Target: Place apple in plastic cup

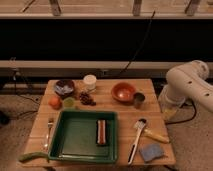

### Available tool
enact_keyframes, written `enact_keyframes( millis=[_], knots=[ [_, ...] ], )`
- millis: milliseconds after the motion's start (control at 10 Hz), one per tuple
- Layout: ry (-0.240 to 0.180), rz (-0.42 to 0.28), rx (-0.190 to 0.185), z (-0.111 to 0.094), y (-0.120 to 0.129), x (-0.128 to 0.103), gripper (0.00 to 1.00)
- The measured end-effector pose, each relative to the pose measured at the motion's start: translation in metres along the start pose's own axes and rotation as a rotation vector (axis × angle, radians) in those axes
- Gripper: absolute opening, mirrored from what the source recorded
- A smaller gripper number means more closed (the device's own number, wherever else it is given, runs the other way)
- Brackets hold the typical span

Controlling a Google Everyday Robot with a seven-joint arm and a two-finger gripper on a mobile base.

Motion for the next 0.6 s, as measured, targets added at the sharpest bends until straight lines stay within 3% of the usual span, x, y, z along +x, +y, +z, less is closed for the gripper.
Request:
enact_keyframes(
  millis=[400,500,600],
  knots=[
    [-0.001,-0.001,0.001,-0.0002,-0.0017,0.0003,0.65],
    [-0.009,-0.008,-0.006,0.0005,-0.0028,0.0002,0.65],
    [-0.042,-0.015,-0.009,0.0023,-0.0082,-0.0036,0.65]
  ],
)
